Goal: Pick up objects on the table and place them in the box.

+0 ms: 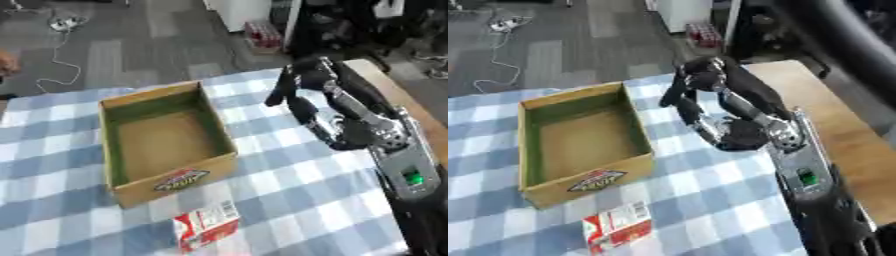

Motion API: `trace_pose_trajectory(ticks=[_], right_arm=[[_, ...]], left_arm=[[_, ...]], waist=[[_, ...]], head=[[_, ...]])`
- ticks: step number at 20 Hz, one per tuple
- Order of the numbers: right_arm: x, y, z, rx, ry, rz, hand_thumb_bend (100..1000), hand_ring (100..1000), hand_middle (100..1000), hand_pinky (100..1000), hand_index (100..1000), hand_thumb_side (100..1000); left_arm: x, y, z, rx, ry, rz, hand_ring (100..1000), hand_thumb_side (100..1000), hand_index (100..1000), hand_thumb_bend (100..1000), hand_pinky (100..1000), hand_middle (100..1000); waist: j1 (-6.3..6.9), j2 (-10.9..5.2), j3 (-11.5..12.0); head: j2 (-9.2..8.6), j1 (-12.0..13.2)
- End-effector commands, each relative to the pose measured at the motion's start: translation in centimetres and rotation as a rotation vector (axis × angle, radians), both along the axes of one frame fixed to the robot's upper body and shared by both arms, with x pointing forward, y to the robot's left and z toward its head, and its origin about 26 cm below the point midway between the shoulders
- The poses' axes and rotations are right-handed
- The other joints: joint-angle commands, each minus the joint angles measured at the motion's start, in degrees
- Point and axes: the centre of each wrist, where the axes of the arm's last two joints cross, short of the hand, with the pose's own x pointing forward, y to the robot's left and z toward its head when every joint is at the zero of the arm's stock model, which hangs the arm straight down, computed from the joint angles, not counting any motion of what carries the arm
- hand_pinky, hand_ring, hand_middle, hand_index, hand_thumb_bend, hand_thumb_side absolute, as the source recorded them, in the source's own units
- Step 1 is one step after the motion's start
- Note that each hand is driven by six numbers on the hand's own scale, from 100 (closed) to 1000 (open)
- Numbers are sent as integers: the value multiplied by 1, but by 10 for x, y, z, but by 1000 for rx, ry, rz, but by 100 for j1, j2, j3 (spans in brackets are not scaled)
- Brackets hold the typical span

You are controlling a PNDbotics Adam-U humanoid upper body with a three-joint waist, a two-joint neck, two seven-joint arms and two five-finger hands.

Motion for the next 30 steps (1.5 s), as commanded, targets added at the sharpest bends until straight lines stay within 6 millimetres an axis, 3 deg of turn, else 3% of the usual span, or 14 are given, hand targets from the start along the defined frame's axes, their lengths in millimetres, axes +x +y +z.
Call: trace_pose_trajectory(ticks=[1, 9, 19, 30], right_arm=[[0, -1, 10, 6, -37, -9, 100, 343, 479, 380, 646, 1000], [0, 2, 10, 4, -40, 0, 100, 343, 479, 380, 648, 1000], [0, 3, 10, -4, -36, 13, 100, 343, 480, 380, 649, 1000], [0, 2, 9, 2, -29, 6, 100, 344, 479, 380, 646, 1000]], left_arm=[[-2, 0, 4, 173, 77, 27, 528, 1000, 763, 108, 447, 686], [-3, -12, -6, 395, 207, 34, 545, 1000, 782, 117, 449, 705], [-6, -33, -20, 483, 229, -5, 543, 1000, 784, 116, 448, 706], [0, -59, -16, 531, 371, -10, 545, 1000, 780, 117, 434, 709]], waist=[[32, -19, -26], [35, 5, -70], [27, -9, -126], [25, -52, -133]], head=[[9, 65], [11, 107], [11, 129], [-26, 66]])
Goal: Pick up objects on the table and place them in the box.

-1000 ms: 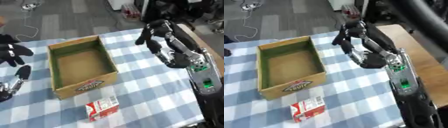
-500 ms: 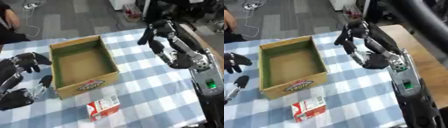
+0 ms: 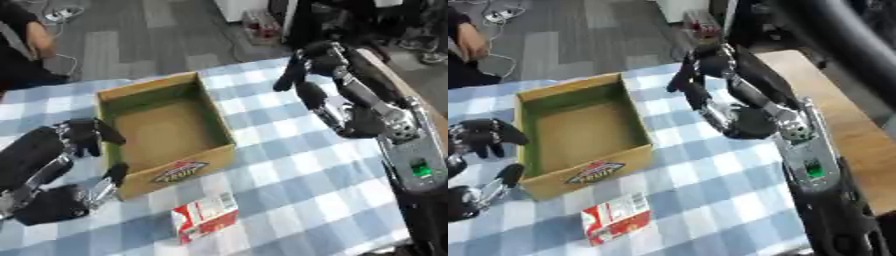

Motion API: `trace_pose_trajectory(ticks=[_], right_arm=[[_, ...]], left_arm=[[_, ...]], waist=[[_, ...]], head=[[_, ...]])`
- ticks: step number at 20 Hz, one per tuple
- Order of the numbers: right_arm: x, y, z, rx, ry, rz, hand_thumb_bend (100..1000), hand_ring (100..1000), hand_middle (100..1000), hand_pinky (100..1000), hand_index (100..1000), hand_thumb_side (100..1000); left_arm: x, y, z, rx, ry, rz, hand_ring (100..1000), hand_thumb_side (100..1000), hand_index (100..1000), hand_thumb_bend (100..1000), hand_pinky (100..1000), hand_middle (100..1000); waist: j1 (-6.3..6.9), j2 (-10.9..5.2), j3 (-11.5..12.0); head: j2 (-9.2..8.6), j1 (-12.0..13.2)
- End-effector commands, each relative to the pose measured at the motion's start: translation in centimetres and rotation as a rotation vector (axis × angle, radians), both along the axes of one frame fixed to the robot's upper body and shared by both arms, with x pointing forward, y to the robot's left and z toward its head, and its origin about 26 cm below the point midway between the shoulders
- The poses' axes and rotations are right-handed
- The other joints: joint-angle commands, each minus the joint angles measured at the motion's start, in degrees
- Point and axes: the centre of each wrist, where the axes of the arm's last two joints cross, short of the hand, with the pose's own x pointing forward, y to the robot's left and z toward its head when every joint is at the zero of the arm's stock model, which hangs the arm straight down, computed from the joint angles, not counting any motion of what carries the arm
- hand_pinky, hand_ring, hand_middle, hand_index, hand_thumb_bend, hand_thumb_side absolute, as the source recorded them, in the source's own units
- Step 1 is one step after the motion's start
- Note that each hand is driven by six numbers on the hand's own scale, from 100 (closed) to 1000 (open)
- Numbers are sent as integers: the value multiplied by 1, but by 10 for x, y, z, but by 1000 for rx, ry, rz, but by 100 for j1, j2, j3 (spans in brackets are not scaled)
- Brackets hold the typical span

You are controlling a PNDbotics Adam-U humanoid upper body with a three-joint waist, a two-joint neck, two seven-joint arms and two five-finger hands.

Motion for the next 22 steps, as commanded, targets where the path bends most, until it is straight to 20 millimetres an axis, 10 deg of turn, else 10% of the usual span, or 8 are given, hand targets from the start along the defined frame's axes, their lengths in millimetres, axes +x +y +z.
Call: trace_pose_trajectory(ticks=[1, 22], right_arm=[[-1, -1, 8, 2, -28, 1, 100, 344, 479, 380, 645, 1000], [0, 2, 10, -3, -34, 22, 100, 345, 479, 380, 643, 1000]], left_arm=[[3, -9, 6, 9, 34, 6, 548, 1000, 781, 118, 437, 712], [2, -41, 8, 318, 339, -257, 596, 1000, 796, 160, 500, 720]], waist=[[11, -64, 3], [39, -61, -55]], head=[[-36, -25], [-6, -171]])
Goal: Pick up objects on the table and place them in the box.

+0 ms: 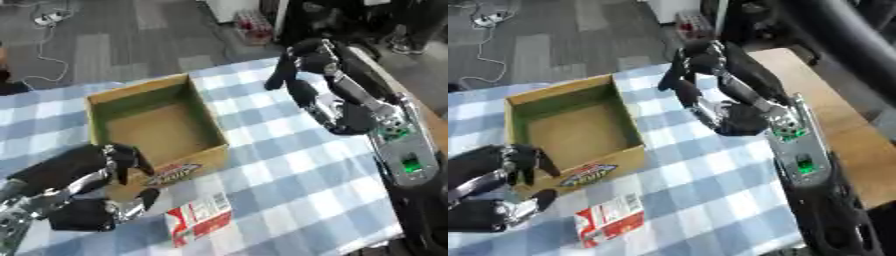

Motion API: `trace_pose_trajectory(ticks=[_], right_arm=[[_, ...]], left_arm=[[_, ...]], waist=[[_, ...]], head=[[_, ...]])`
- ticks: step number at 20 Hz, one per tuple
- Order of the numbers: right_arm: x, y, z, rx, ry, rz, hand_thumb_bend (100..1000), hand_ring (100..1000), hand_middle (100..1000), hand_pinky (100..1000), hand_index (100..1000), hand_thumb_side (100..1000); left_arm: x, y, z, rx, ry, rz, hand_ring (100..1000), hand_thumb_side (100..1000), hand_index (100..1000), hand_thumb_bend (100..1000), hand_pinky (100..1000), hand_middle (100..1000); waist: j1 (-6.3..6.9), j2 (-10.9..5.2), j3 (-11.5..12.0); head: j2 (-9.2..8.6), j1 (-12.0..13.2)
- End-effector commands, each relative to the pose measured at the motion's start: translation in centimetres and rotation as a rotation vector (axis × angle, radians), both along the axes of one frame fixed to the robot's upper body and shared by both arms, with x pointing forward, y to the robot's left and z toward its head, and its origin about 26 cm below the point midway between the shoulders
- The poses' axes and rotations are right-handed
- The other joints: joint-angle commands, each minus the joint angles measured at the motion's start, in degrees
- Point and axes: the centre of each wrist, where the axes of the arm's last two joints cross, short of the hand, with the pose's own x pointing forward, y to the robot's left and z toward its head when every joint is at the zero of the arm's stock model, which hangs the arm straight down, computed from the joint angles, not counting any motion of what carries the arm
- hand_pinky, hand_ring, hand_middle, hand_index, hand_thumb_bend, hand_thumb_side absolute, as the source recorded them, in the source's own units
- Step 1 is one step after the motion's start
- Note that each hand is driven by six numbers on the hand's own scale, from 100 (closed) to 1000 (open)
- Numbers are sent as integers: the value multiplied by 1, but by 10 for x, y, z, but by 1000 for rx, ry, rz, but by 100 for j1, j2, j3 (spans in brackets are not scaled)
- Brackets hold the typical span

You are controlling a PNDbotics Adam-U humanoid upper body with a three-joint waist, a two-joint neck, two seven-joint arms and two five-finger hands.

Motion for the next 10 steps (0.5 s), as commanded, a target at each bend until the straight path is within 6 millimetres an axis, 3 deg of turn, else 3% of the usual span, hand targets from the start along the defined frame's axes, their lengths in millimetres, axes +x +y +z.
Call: trace_pose_trajectory(ticks=[1, 10], right_arm=[[-1, 2, 8, -5, -27, 13, 100, 344, 479, 380, 644, 1000], [-1, 3, 8, -3, -26, 21, 100, 344, 479, 380, 644, 1000]], left_arm=[[-3, -4, 10, 67, 8, -71, 596, 1000, 797, 161, 500, 721], [-1, -10, 1, 118, 22, -120, 612, 1000, 803, 167, 524, 735]], waist=[[24, -46, -12], [44, -36, -40]], head=[[-3, 12], [-1, 115]])
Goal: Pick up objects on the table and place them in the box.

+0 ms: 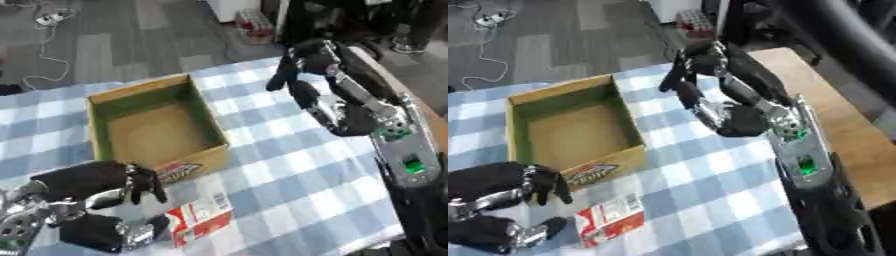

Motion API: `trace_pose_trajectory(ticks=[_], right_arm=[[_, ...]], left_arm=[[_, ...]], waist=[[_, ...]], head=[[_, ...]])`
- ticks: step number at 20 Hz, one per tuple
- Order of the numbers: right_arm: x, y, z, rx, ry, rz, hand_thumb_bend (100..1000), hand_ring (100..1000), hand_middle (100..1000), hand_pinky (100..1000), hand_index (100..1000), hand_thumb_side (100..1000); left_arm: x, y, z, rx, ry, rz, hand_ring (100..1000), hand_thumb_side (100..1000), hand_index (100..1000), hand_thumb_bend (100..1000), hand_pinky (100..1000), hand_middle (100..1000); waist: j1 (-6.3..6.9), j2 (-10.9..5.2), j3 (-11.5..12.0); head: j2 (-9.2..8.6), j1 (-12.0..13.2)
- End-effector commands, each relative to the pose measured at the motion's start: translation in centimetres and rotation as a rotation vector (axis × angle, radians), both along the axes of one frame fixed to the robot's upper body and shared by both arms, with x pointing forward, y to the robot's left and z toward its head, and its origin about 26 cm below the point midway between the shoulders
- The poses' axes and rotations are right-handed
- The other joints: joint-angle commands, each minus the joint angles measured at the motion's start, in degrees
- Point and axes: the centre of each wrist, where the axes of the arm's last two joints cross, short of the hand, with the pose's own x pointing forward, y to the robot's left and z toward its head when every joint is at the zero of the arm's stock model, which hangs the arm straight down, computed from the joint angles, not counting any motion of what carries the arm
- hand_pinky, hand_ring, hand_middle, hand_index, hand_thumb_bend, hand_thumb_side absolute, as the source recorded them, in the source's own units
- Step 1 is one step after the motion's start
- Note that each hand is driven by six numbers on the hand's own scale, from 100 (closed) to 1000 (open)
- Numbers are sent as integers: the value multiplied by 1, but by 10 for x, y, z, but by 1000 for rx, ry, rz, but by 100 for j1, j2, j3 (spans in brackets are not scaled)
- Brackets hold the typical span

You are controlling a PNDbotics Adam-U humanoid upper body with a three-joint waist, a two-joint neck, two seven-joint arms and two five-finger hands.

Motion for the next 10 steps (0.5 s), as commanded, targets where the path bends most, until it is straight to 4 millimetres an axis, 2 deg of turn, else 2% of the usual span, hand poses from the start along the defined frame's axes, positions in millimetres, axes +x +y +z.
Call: trace_pose_trajectory(ticks=[1, 7, 10], right_arm=[[-1, 1, 8, 1, -27, 11, 100, 344, 479, 380, 644, 1000], [-1, 2, 9, 0, -29, 14, 100, 344, 479, 380, 643, 1000], [-1, 2, 9, 0, -30, 15, 100, 344, 479, 381, 642, 1000]], left_arm=[[1, 0, 5, 25, -26, -20, 611, 1000, 803, 166, 523, 734], [3, -2, 6, 53, -49, -51, 651, 1000, 839, 201, 560, 773], [3, -2, 9, 61, -67, -60, 672, 1000, 855, 254, 575, 794]], waist=[[12, -36, -13], [19, -35, -29], [22, -39, -31]], head=[[-2, 53], [-1, 35], [-1, 26]])
